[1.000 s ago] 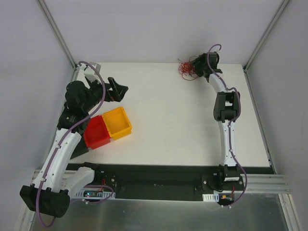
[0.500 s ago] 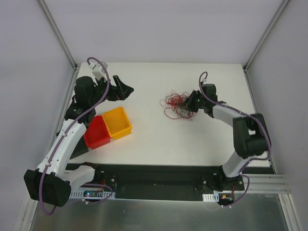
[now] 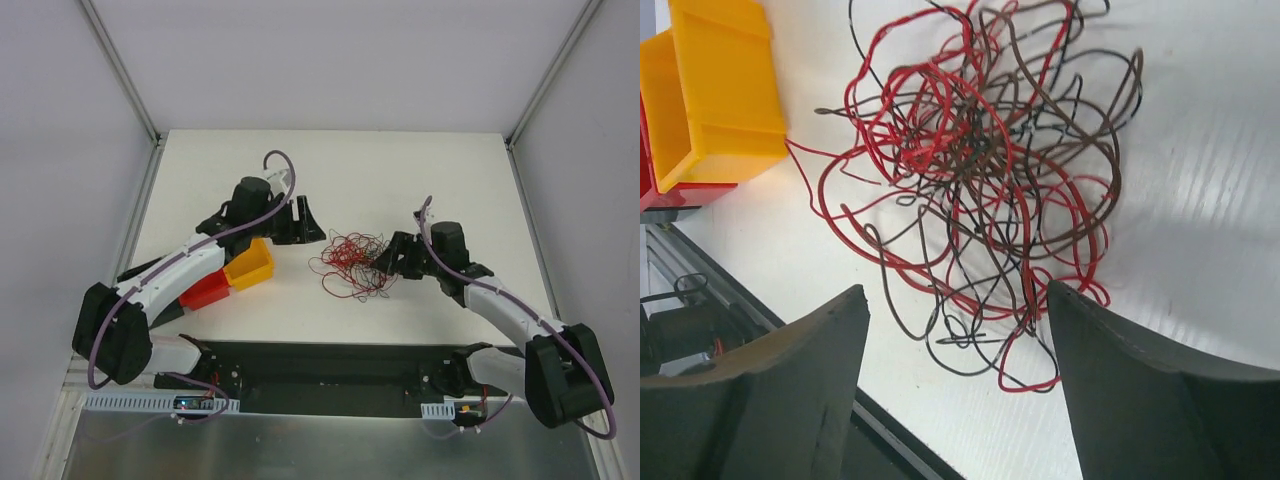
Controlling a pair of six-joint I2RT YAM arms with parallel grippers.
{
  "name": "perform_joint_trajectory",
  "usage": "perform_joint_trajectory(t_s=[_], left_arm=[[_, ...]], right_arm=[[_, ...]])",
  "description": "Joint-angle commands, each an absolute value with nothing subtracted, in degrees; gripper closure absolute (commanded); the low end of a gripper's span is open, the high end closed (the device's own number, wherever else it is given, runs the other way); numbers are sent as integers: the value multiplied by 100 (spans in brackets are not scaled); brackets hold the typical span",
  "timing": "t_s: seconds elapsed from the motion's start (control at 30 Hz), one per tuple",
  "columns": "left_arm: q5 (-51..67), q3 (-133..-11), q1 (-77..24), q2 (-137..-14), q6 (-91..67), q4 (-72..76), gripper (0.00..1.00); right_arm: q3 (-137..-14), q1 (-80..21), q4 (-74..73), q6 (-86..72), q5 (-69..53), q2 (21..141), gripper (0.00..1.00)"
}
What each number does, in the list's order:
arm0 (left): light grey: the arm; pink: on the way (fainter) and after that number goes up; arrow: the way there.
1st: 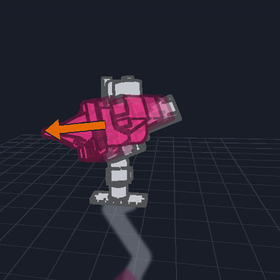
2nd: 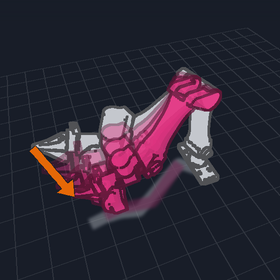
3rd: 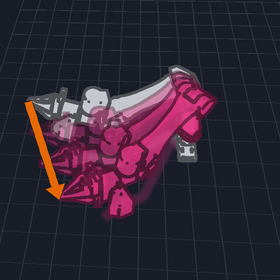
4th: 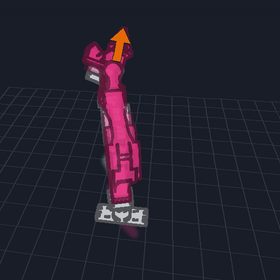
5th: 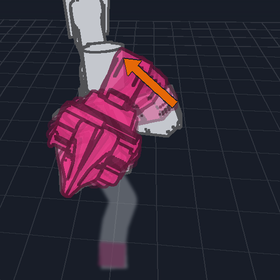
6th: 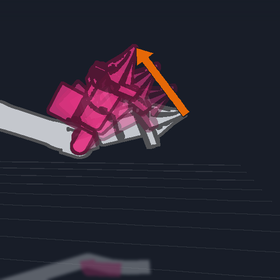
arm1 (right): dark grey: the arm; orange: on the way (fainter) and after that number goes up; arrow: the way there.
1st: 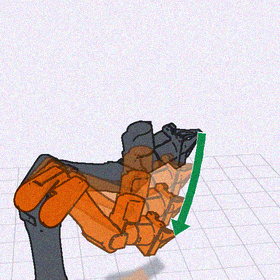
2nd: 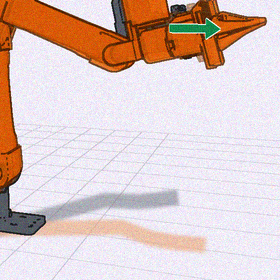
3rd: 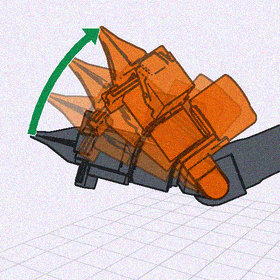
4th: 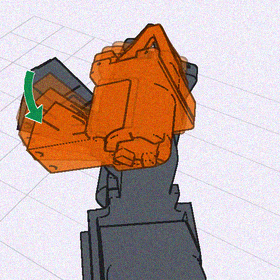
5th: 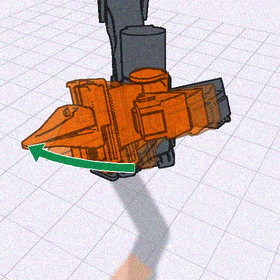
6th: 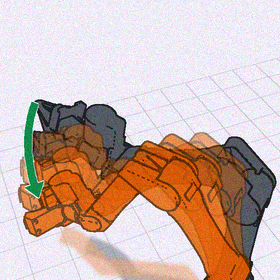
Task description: Untangle the cables
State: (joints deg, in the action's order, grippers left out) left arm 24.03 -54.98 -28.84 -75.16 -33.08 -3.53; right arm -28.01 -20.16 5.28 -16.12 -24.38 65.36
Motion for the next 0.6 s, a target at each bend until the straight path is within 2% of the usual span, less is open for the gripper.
perform_joint_trajectory(t_s=[0.0, 0.27, 0.47, 0.57], left_arm=[[1495, -5361, -3023, -7865, -3516, -536, 32], [1706, -6161, -3015, -9518, -3278, -1124, 57], [1810, -5986, -3137, -9835, -3357, -1073, 56], [1942, -5723, -3269, -9774, -3392, -783, 59]], right_arm=[[-3383, -2030, 352, -993, -2373, 6836, 25], [-3718, -2531, 870, -1397, -2567, 7585, 28], [-3621, -2926, 932, -1433, -2321, 7594, 28], [-3656, -3032, 932, -1424, -2241, 7699, 28]])
